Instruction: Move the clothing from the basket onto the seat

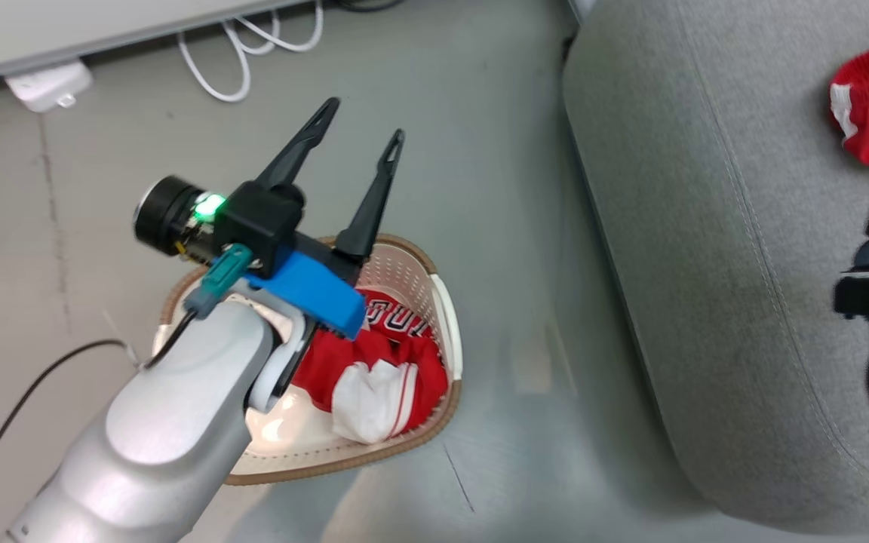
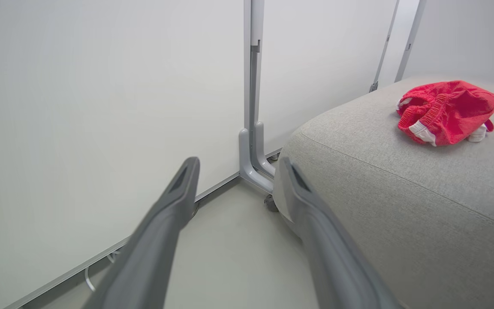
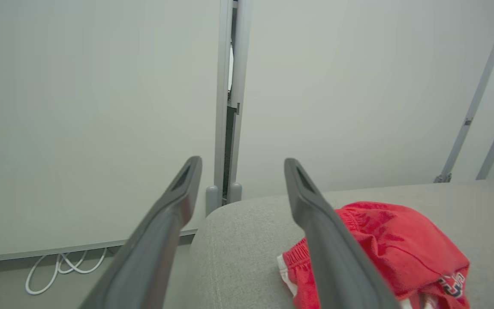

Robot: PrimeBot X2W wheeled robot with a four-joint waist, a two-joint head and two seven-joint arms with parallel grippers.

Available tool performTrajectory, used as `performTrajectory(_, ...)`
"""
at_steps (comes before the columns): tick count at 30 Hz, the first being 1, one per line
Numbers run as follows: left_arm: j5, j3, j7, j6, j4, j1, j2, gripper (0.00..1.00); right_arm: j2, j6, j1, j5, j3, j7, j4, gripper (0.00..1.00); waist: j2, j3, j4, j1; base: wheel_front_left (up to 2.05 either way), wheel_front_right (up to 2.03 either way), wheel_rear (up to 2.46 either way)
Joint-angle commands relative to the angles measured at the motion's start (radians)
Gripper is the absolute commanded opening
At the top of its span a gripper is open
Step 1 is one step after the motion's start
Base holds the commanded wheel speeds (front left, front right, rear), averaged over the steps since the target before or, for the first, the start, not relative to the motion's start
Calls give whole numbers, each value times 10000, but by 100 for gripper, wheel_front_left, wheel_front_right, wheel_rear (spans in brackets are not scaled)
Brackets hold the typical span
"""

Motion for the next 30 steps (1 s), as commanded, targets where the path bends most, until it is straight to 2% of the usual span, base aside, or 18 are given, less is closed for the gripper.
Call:
performTrajectory(1, 67, 221, -44, 62, -64, 312, 41, 100, 48, -11, 166, -35, 183, -6, -52, 100, -1, -554, 511, 3, 0, 0, 0)
performTrajectory(7, 488, 1735, -44, 62, -442, 1725, -130, 100, 221, -11, 462, 46, 1328, -6, -31, 100, -1, -1376, 1107, 3, 0, 0, 0)
performTrajectory(13, 1116, 3234, -39, -55, -848, 3150, -445, 100, 423, -11, 970, 164, 1958, -5, 102, 100, -1, -2115, 1653, 3, 0, 0, 0)
performTrajectory(22, 2015, 5143, -40, -574, -1273, 5164, -1117, 100, 694, -11, 2159, 488, 2246, -6, 367, 100, -1, -2972, 2211, 3, 0, 0, 0)
performTrajectory(30, 2792, 6176, -40, -1183, -1342, 6431, -1670, 100, 995, -11, 3181, 568, 2273, -6, 474, 100, -1, -3519, 2333, 3, 0, 0, 0)
